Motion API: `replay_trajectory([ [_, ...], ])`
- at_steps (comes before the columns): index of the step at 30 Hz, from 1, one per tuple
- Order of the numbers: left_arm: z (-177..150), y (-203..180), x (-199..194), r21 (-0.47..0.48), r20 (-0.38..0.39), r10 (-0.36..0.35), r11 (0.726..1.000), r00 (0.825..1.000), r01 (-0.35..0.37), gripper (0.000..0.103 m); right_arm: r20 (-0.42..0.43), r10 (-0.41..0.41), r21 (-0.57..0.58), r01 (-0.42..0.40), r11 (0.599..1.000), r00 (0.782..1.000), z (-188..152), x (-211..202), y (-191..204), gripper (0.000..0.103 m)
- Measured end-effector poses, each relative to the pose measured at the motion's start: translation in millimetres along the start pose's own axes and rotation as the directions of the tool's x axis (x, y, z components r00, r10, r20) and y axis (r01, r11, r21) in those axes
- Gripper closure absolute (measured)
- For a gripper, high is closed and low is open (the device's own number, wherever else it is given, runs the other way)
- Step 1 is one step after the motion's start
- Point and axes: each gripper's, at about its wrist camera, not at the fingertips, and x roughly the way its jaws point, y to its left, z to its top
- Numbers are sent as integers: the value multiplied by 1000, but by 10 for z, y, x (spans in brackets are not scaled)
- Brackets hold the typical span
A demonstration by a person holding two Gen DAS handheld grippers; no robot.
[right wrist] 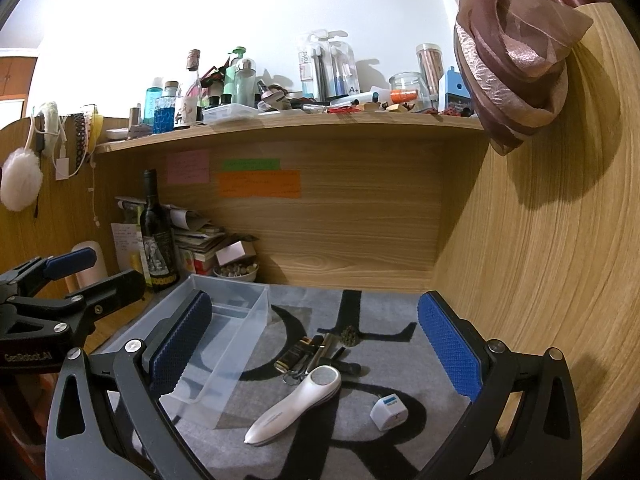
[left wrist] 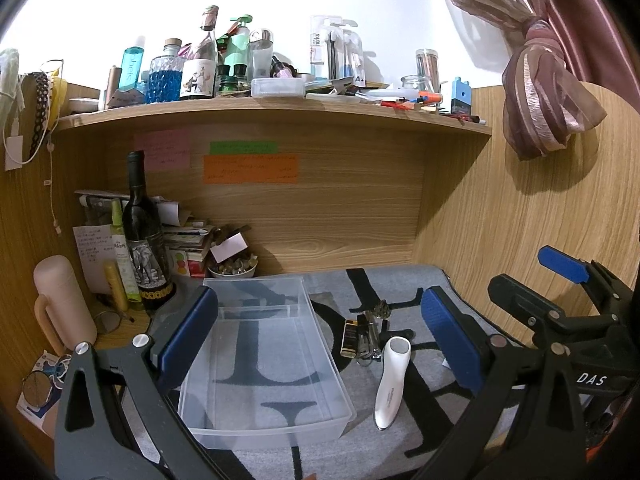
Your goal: Organize rigid objects
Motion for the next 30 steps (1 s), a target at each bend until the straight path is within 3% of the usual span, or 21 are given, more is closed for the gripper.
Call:
replay_trajectory([
  [30, -29, 37, 16, 0, -6, 0, 1000, 1000, 0, 0, -2, 0, -14, -1, 1000, 1000, 7, -4, 67, 0],
])
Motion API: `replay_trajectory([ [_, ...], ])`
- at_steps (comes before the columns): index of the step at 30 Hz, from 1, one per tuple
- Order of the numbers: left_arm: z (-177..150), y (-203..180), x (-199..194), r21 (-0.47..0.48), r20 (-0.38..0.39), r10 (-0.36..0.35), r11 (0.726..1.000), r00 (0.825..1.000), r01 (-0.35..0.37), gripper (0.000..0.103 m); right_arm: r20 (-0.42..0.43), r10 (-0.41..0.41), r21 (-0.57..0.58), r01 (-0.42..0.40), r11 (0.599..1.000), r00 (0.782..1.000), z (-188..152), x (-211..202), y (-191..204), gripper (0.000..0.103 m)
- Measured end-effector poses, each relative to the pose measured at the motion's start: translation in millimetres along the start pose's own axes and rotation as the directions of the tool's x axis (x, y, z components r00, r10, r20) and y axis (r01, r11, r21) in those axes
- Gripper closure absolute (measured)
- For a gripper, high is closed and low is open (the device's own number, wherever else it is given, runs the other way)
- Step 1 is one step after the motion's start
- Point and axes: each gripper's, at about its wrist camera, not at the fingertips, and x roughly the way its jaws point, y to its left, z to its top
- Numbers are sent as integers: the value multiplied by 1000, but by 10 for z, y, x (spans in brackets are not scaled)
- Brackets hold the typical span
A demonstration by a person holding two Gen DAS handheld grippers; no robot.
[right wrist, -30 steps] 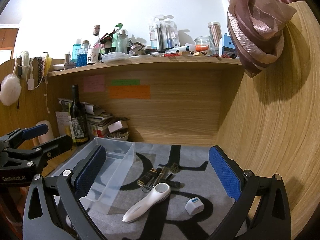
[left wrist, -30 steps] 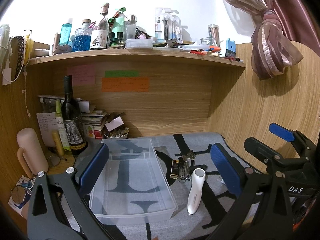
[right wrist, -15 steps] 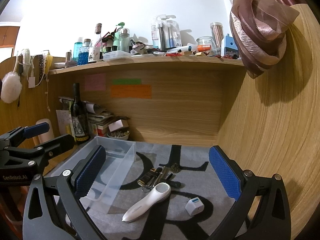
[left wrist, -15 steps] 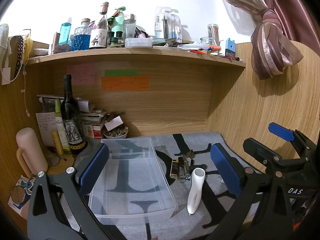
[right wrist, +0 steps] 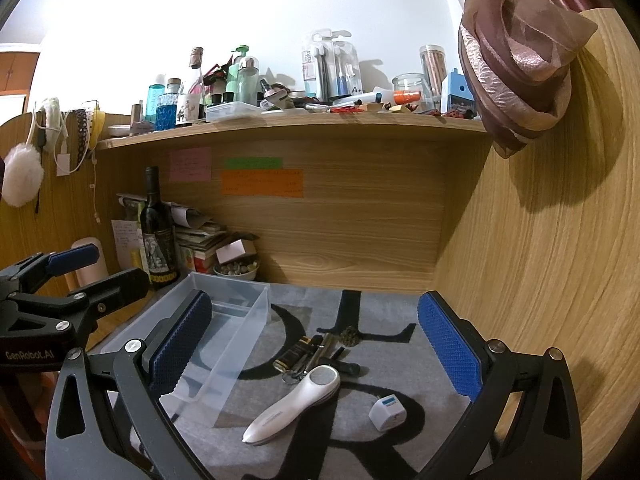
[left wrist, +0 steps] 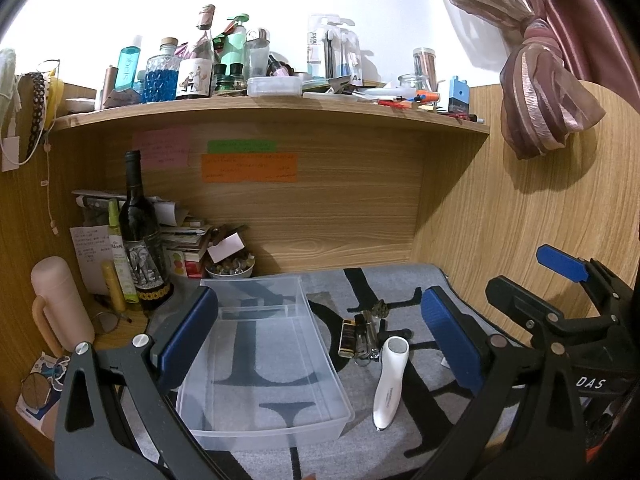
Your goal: Organize rigid objects
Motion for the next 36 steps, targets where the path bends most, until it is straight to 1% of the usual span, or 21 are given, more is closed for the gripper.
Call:
replay_trajectory([
  [6, -1, 4, 3, -2, -1, 1, 1000, 1000, -1, 0, -1, 1, 0, -1, 1000, 1000, 0, 0, 7, 0],
  [12, -31, 37, -2, 3, 1, -20, 1000, 1000, 20, 0, -8, 0, 11, 0, 1000, 1000, -6, 26, -20, 0],
  [16, -31, 60, -5, -2, 6, -6, 1000, 1000, 6, 0, -7, -18, 25, 19, 1000, 1000, -15, 69, -64, 0],
  [18, -5, 88, 22, -10, 1, -2, 1000, 1000, 2, 4, -6, -31, 36, 31, 999, 1000, -19, 85, -93, 0],
  [19, 14, 107, 43, -15, -4, 2, 1000, 1000, -2, 12, -7, -31, 40, 31, 999, 999, -17, 105, -96, 0],
  [20, 21, 146, 65, -18, -15, 11, 1000, 1000, -11, 17, -12, -32, 45, 33, 998, 999, -15, 125, -106, 0],
  [24, 35, 376, 161, -42, -48, 41, 998, 998, -43, 18, -35, -30, 61, 32, 998, 999, -22, 229, -144, 2],
  [26, 25, 504, 210, -49, -69, 62, 997, 996, -66, 24, -50, -31, 60, 34, 998, 998, -31, 290, -147, 5],
  [27, 17, 564, 235, -51, -80, 76, 996, 994, -80, 25, -57, -34, 60, 38, 998, 998, -38, 322, -150, 6],
  [30, -26, 749, 340, -44, -128, 115, 992, 985, -121, 28, -89, -30, 58, 36, 998, 996, -68, 424, -154, 12],
  [32, -71, 874, 440, -34, -177, 129, 990, 976, -137, 36, -114, -28, 60, 35, 998, 993, -87, 506, -152, 15],
  [33, -98, 928, 497, -29, -204, 135, 989, 970, -143, 39, -129, -29, 59, 37, 998, 991, -97, 546, -149, 16],
  [35, -170, 1060, 629, -36, -270, 131, 989, 954, -146, 46, -161, -28, 55, 38, 998, 987, -122, 629, -138, 22],
  [36, -208, 1120, 686, -47, -299, 123, 988, 946, -144, 48, -175, -30, 55, 40, 998, 984, -135, 671, -137, 23],
])
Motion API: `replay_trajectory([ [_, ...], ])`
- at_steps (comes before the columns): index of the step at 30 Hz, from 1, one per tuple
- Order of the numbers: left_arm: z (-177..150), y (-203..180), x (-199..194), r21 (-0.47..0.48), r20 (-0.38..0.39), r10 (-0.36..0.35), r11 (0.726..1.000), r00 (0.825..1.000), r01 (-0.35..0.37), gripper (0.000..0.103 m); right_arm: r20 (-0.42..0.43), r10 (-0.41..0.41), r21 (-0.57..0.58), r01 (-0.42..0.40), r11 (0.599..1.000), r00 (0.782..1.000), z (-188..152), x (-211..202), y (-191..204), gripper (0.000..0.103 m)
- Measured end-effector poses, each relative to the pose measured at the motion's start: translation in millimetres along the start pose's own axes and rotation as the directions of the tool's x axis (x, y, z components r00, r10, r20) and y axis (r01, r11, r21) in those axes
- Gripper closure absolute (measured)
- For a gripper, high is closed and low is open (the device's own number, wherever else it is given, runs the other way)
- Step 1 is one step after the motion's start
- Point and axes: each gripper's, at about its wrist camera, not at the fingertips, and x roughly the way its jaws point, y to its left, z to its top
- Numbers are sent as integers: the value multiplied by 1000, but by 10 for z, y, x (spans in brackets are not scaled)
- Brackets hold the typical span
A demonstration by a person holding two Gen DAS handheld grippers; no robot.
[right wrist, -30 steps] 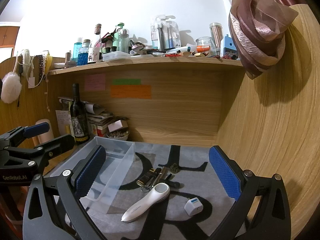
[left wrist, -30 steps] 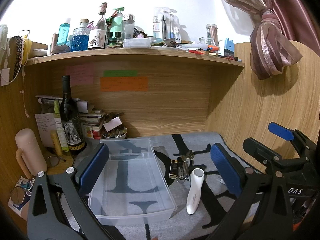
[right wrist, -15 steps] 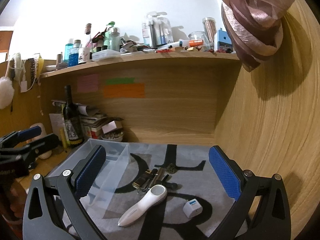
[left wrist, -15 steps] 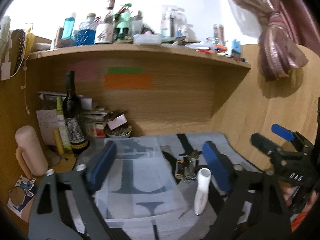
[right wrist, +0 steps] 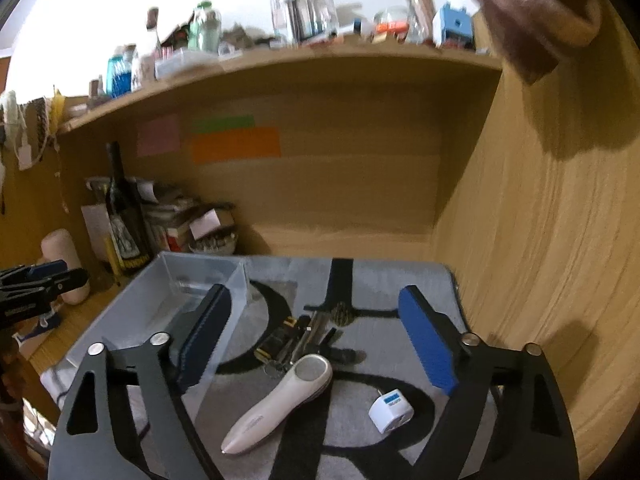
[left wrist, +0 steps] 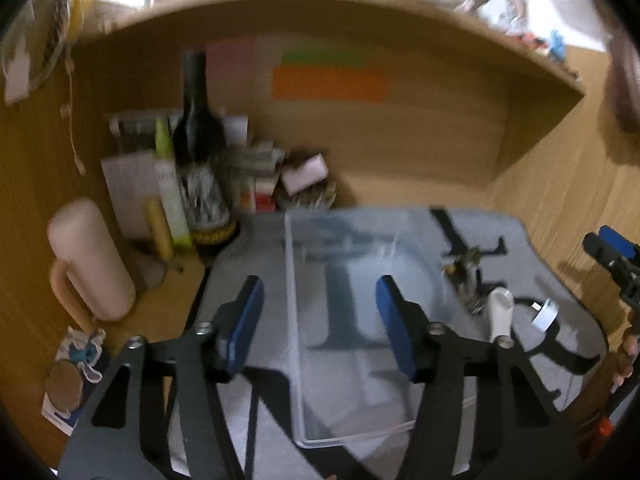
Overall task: Organize rigid objects
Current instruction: 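Grasp the clear box rim with the left tool while the right tool grasps the white massager, then lift the white massager with the right tool and lower it into the clear box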
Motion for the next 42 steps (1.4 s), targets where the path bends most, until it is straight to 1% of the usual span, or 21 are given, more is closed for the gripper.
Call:
replay_trajectory([
  [3, -44, 159, 226, -32, -87, -24, 999, 996, 21, 53, -38, -15, -6, 15, 1000, 999, -37, 103, 13, 24],
  [4, -60, 203, 301, -38, -112, -30, 999, 993, 26, 56, -50, -21, -10, 20, 1000, 999, -47, 133, 21, 26],
  [5, -76, 244, 378, -42, -137, -34, 999, 990, 29, 57, -61, -26, -13, 25, 1000, 998, -62, 165, 21, 29],
  [10, -117, 321, 631, -34, -224, -39, 999, 974, 32, 57, -146, -29, -4, 29, 1000, 989, -188, 373, -28, 39],
  [12, -133, 328, 704, -23, -253, -41, 999, 967, 36, 61, -190, -25, 10, 27, 1000, 981, -271, 470, -53, 40],
  [14, -150, 327, 768, -10, -280, -38, 999, 959, 36, 67, -232, -25, 17, 29, 999, 972, -352, 556, -71, 40],
  [18, -154, 319, 824, -1, -312, -57, 998, 948, 60, 72, -314, 5, 46, 10, 999, 949, -474, 737, -112, 40],
  [20, -152, 281, 830, 11, -318, -60, 998, 946, 67, 80, -349, 29, 68, -6, 998, 937, -515, 826, -124, 40],
  [23, -151, 229, 856, 21, -341, -72, 996, 937, 85, 90, -392, 50, 83, -19, 996, 918, -576, 942, -113, 40],
  [25, -160, 201, 882, 21, -364, -80, 995, 928, 94, 92, -421, 65, 85, -32, 996, 905, -614, 1005, -88, 40],
  [26, -163, 190, 891, 24, -370, -75, 996, 926, 90, 93, -434, 72, 86, -38, 996, 898, -631, 1029, -71, 40],
  [32, -193, 139, 945, 32, -377, -42, 998, 925, 59, 93, -503, 83, 72, -54, 996, 860, -711, 1253, 19, 42],
  [34, -215, 141, 966, 29, -380, -39, 998, 924, 55, 93, -509, 63, 59, -39, 998, 858, -730, 1316, 37, 43],
  [35, -223, 151, 965, 26, -380, -43, 998, 924, 57, 93, -511, 50, 48, -30, 998, 858, -735, 1329, 46, 50],
  [36, -222, 162, 961, 22, -379, -47, 998, 924, 59, 93, -503, 37, 35, -22, 999, 863, -733, 1334, 49, 53],
  [37, -221, 169, 958, 18, -378, -50, 998, 924, 62, 93, -499, 28, 27, -16, 1000, 866, -730, 1341, 49, 60],
  [38, -221, 174, 957, 13, -378, -53, 998, 924, 63, 93, -497, 27, 27, -16, 1000, 867, -727, 1342, 42, 63],
  [42, -228, 154, 948, 24, -367, -44, 998, 929, 57, 94, -477, 27, 38, -10, 999, 879, -730, 1313, -4, 63],
])
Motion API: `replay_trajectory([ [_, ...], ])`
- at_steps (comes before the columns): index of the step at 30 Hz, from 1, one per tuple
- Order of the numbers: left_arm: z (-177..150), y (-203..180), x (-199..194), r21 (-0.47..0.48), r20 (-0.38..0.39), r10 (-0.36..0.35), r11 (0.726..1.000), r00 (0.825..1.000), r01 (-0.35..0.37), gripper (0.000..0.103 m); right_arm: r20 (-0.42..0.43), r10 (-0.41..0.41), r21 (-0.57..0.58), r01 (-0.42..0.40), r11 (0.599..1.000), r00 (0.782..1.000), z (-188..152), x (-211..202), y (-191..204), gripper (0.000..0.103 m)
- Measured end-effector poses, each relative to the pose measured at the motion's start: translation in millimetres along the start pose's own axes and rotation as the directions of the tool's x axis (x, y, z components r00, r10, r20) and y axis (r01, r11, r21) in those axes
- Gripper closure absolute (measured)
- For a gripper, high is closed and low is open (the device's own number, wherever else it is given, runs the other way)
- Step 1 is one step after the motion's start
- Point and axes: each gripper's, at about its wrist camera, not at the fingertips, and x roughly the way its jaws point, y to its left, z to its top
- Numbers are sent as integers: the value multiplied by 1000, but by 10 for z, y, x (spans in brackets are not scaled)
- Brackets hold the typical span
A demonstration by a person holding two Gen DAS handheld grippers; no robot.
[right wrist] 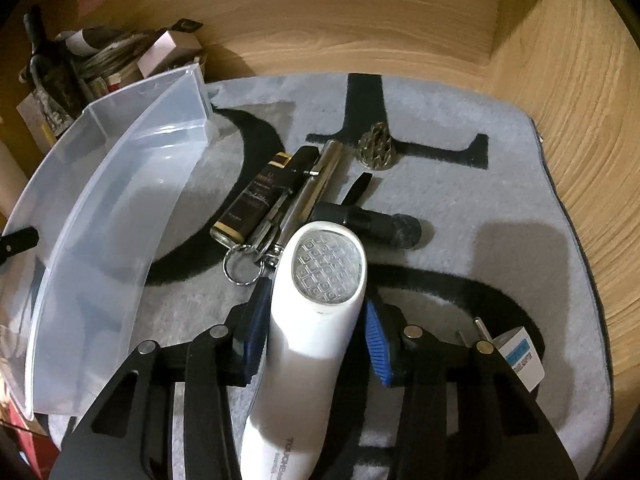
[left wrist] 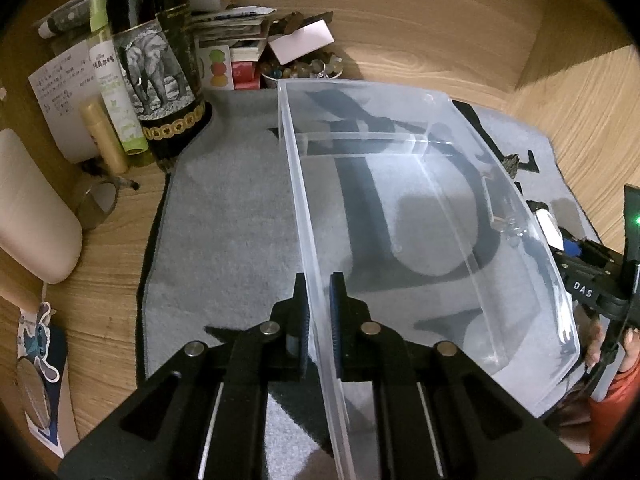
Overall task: Organize rigid objects
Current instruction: 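Lift the white massager with the right tool and lower it into the clear box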
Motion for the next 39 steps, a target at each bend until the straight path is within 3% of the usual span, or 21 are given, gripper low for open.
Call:
replay_trajectory([
  [10, 10, 11, -1, -4, -3, -5, 1000, 1000, 5, 94, 139, -22, -8, 23, 1000, 990, 97, -346, -12, 64],
  [23, 14, 5, 4, -10, 0, -4, 1000, 1000, 4, 94, 332, 7, -19, -1, 1000, 943, 310, -839, 93, 64],
  [33, 15, 3, 2, -10, 1, -5, 1000, 1000, 5, 94, 457, 99, -111, -54, 992, 884, 516, -1245, 442, 65],
  [39, 17, 9, 1, -10, 1, -7, 1000, 1000, 7, 94, 458, 189, -201, -107, 974, 869, 573, -1293, 752, 65],
])
